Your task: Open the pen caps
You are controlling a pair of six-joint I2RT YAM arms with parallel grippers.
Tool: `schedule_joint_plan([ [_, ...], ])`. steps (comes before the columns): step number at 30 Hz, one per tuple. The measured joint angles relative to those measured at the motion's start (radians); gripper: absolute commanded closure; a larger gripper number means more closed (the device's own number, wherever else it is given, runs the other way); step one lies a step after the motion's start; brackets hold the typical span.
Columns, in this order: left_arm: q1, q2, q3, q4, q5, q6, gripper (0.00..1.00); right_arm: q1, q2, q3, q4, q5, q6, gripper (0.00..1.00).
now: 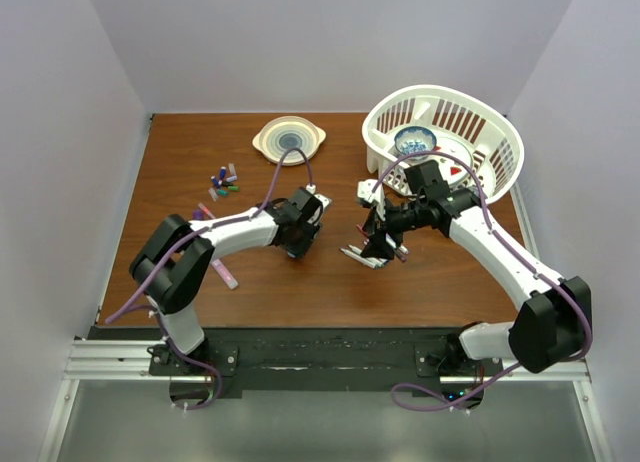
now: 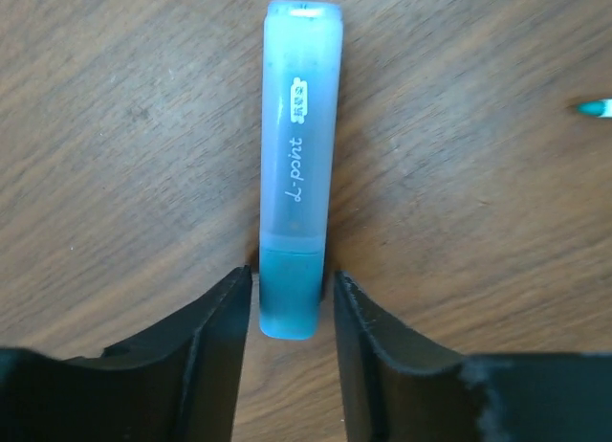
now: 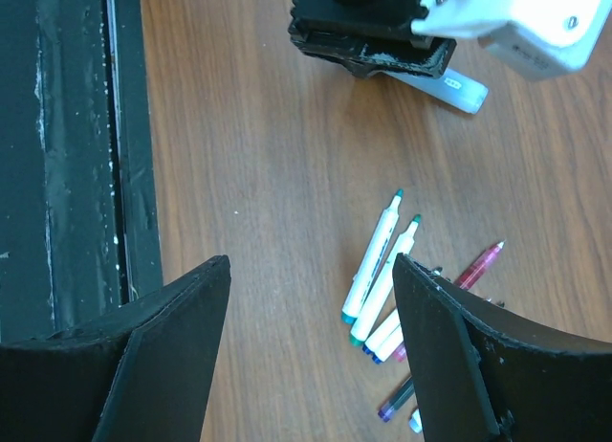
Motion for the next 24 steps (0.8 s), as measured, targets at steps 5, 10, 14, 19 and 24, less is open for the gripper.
schedule_joint_plan([
  [5,0.000,0.017,0.009,-0.014,-0.012,0.000,0.73,0.000,-0.006,0.000,0.000,-0.018,-0.007,0.28],
  [10,-0.001,0.020,0.012,-0.015,-0.012,-0.007,0.99,0.000,-0.006,-0.010,-0.007,-0.057,-0.057,0.23],
  [14,0.000,-0.005,0.003,-0.015,0.050,-0.011,1.00,0.000,-0.006,-0.051,-0.045,-0.123,-0.184,0.01],
  [19,0.000,-0.121,-0.041,-0.011,0.268,-0.012,1.00,0.000,-0.008,-0.137,-0.167,-0.181,-0.462,0.01],
  [24,0.000,-0.195,-0.099,0.044,0.583,-0.023,1.00,0.003,-0.027,-0.162,-0.203,-0.188,-0.588,0.02],
])
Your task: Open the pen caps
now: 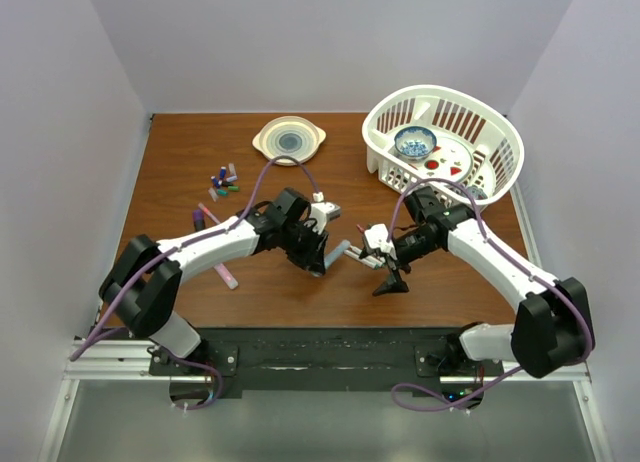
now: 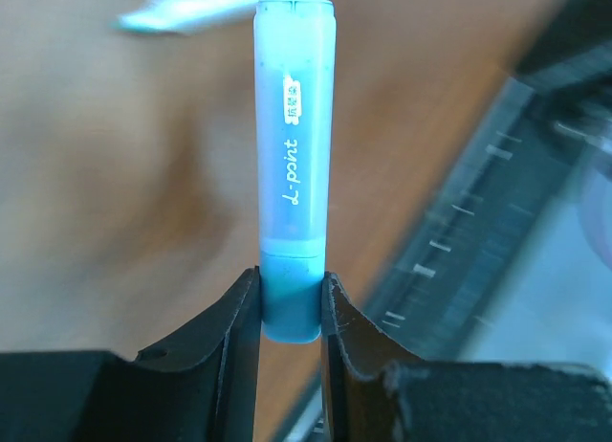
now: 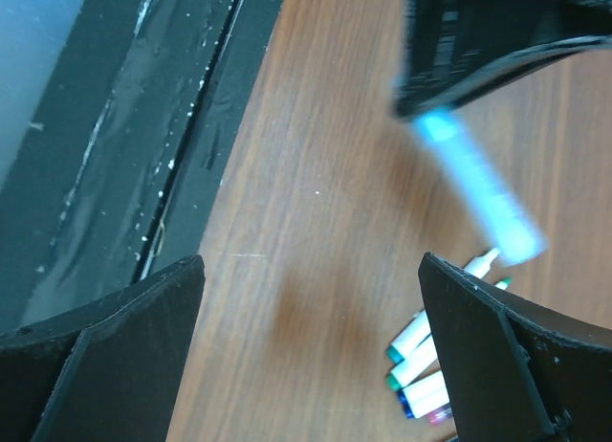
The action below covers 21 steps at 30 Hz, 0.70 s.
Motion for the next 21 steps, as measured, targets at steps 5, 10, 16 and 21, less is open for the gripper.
schedule_joint_plan([
  [5,0.000,0.029,-0.051,0.062,0.269,-0.058,1.00,0.029,-0.061,-0.032,0.069,0.019,0.018,0.04],
  [10,0.000,0.074,-0.079,0.137,0.451,-0.128,1.00,0.102,-0.065,-0.036,0.140,0.103,0.064,0.13],
  [16,-0.001,0.079,-0.082,0.220,0.579,-0.189,1.00,0.241,-0.020,-0.039,0.197,0.240,0.101,0.45],
  [21,-0.001,0.079,-0.084,0.246,0.619,-0.203,0.86,0.290,0.007,-0.039,0.212,0.309,0.105,1.00],
])
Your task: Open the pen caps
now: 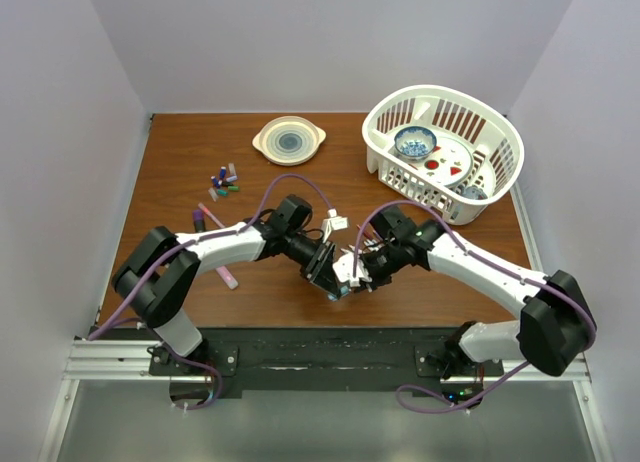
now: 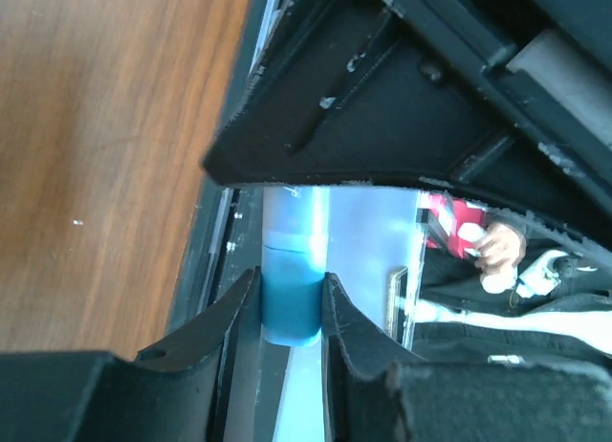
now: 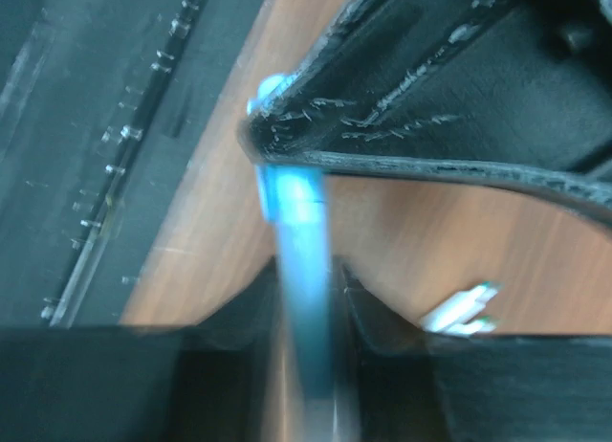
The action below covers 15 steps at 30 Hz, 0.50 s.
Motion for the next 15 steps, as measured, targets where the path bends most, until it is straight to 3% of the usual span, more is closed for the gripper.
schedule_joint_plan([
  [1,0.000,0.000,-0.003,0.002,0.007,0.002,0.67,0.004,0.001,-0.001,-0.017,-0.001,0.001,1.00],
  [4,0.009,-0.011,-0.014,0.009,-0.005,-0.010,0.33,0.010,0.002,-0.002,-0.011,0.002,0.012,1.00],
  [9,0.113,-0.189,-0.062,0.046,-0.132,-0.045,0.17,0.010,0.002,0.021,-0.014,-0.008,0.093,1.00],
  [11,0.182,-0.317,-0.105,0.109,-0.211,-0.069,0.01,0.006,0.002,0.045,-0.009,-0.018,0.158,1.00],
  [15,0.232,-0.559,-0.254,0.337,-0.399,-0.195,0.00,-0.015,0.005,0.090,0.068,-0.066,0.373,1.00],
])
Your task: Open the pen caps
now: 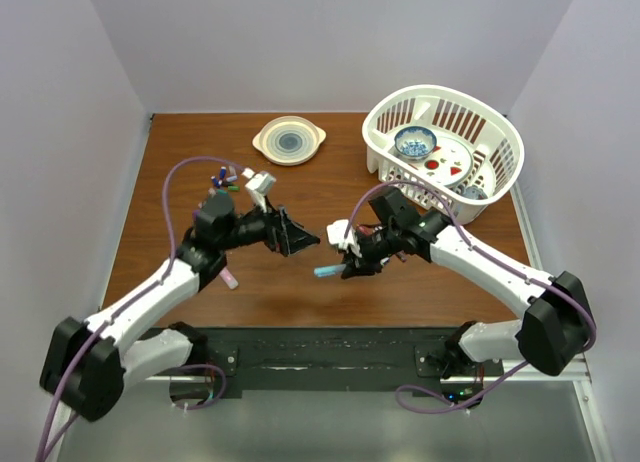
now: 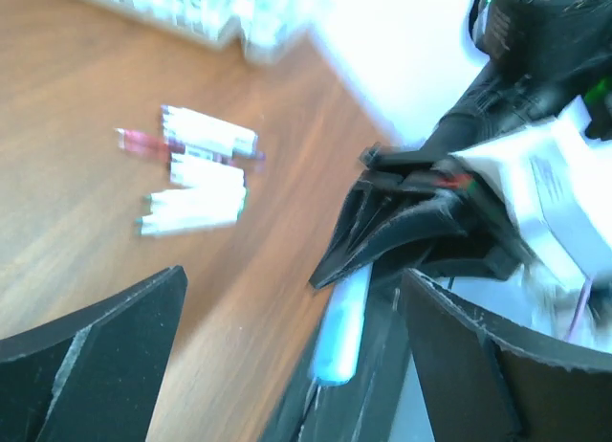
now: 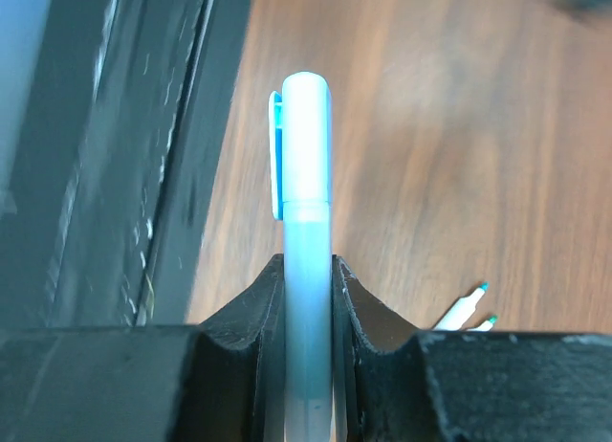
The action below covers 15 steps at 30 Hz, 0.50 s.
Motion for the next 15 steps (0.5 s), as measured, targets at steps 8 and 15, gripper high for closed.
schedule_joint_plan([
  [8,-0.027,0.027,-0.432,0.638,-0.322,-0.486,0.02,-0.050,0.019,-0.011,0.282,0.002,0.472,1.00],
  [15,-0.164,0.153,-0.441,0.914,-0.518,-0.648,0.10,-0.049,0.066,-0.068,0.485,0.059,0.730,1.00],
])
